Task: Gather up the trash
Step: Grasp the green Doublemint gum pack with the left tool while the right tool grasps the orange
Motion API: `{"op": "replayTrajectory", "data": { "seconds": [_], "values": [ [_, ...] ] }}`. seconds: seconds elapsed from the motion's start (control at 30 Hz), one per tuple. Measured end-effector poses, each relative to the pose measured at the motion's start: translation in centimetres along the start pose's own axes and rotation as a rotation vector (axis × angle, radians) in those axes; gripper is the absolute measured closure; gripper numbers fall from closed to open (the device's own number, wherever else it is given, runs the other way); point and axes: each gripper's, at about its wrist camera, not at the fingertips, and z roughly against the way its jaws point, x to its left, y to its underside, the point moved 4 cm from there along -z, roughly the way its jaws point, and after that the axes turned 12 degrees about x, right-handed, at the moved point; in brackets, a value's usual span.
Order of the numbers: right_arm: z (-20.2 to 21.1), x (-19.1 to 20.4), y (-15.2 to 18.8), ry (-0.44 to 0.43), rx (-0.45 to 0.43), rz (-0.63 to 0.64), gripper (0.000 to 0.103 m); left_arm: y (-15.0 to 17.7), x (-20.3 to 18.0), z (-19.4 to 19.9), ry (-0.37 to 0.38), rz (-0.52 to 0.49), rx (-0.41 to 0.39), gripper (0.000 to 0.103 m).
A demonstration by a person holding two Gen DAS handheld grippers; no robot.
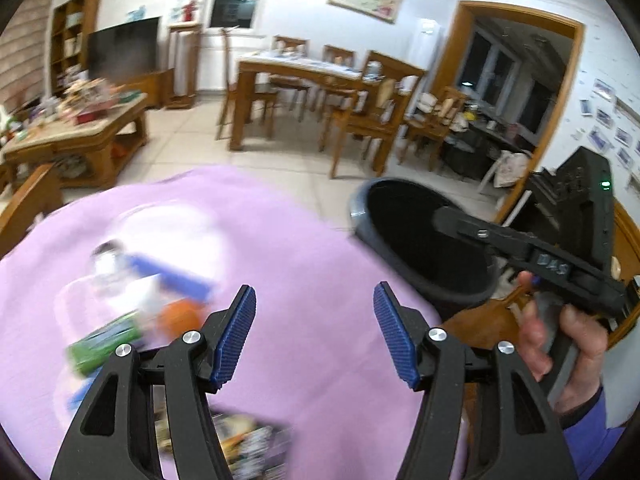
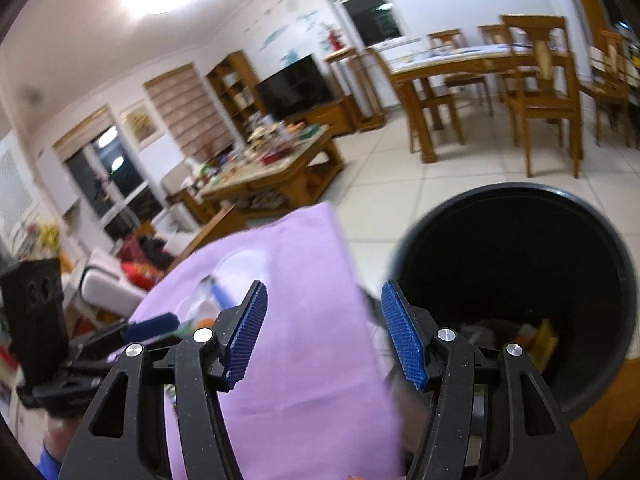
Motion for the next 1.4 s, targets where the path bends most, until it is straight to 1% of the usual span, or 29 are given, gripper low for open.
{"op": "replayTrajectory", "data": {
  "seconds": [0.1, 0.17, 0.23, 0.37, 0.43, 0.47, 0.5, 0.53, 0.6, 0.63, 0.7, 0.77, 0.87, 0.93, 0.97, 1.0, 1.1, 1.17, 1.2, 1.3, 1.4],
  "values": [
    [-3.0, 4.2, 0.3, -0.024, 0.062, 0.063, 0.043, 1.2, 5.5, 0.6, -0.070, 0.066, 0.053, 0.041],
    [-5.0, 6.3, 0.5, -0.037, 0.101, 0.095, 0.043, 1.5, 8.3, 0.5, -0.099, 0.083, 0.084, 0.042],
    [-6.8, 8.6, 0.9, -0.048, 0.139, 0.128, 0.043, 2.0, 10.9, 0.0, -0.148, 0.084, 0.128, 0.043],
    [-10.7, 12.3, 1.4, -0.056, 0.210, 0.183, 0.043, 2.6, 13.3, -0.7, -0.152, 0.066, 0.172, 0.044],
    [-12.7, 13.6, 1.5, -0.047, 0.246, 0.204, 0.043, 2.7, 13.4, -1.3, -0.151, 0.025, 0.199, 0.047],
    [-13.4, 13.8, 1.4, -0.040, 0.258, 0.211, 0.043, 3.2, 13.3, -1.4, -0.166, 0.007, 0.196, 0.047],
    [-14.4, 14.5, 1.4, -0.030, 0.277, 0.222, 0.043, 2.9, 13.3, -1.6, -0.180, -0.009, 0.194, 0.047],
    [-15.3, 14.9, 1.5, -0.021, 0.295, 0.230, 0.043, 3.0, 13.4, -1.6, -0.185, -0.015, 0.195, 0.047],
    [-16.6, 15.2, 1.6, 0.003, 0.320, 0.243, 0.043, 2.8, 13.8, -1.9, -0.167, -0.015, 0.197, 0.048],
    [-17.2, 15.5, 1.5, 0.013, 0.327, 0.248, 0.043, 2.6, 14.0, -2.2, -0.151, -0.013, 0.204, 0.049],
    [-18.4, 16.1, 1.2, 0.036, 0.341, 0.259, 0.043, 2.6, 14.2, -2.8, -0.150, -0.020, 0.222, 0.049],
    [-19.4, 16.2, 1.3, 0.048, 0.350, 0.260, 0.043, 2.4, 14.0, -3.0, -0.126, -0.027, 0.231, 0.050],
    [-19.8, 15.9, 1.4, 0.056, 0.336, 0.274, 0.044, 2.2, 14.2, -3.6, -0.120, -0.034, 0.256, 0.050],
    [-20.0, 15.9, 1.5, 0.066, 0.330, 0.286, 0.050, 2.1, 14.2, -4.0, -0.129, -0.037, 0.277, 0.050],
    [-20.0, 16.0, 1.5, 0.076, 0.328, 0.294, 0.053, 2.1, 14.2, -4.4, -0.145, -0.038, 0.297, 0.050],
    [-20.1, 16.0, 1.5, 0.076, 0.327, 0.297, 0.056, 2.0, 13.9, -4.5, -0.161, -0.051, 0.300, 0.050],
    [-20.1, 16.1, 1.8, 0.055, 0.330, 0.301, 0.065, 1.9, 13.5, -4.7, -0.211, -0.084, 0.311, 0.053],
    [-19.8, 15.9, 1.8, 0.060, 0.326, 0.304, 0.065, 1.8, 14.1, -4.6, -0.225, -0.063, 0.297, 0.069],
    [-19.7, 15.8, 1.9, 0.052, 0.327, 0.299, 0.065, 1.7, 14.7, -4.4, -0.222, -0.039, 0.289, 0.073],
    [-18.8, 15.6, 2.0, 0.021, 0.315, 0.286, 0.065, 1.7, 15.4, -3.5, -0.190, 0.002, 0.248, 0.072],
    [-17.5, 15.0, 1.8, -0.017, 0.297, 0.259, 0.065, 1.8, 15.0, -1.6, -0.176, 0.009, 0.177, 0.073]
  ]
}}
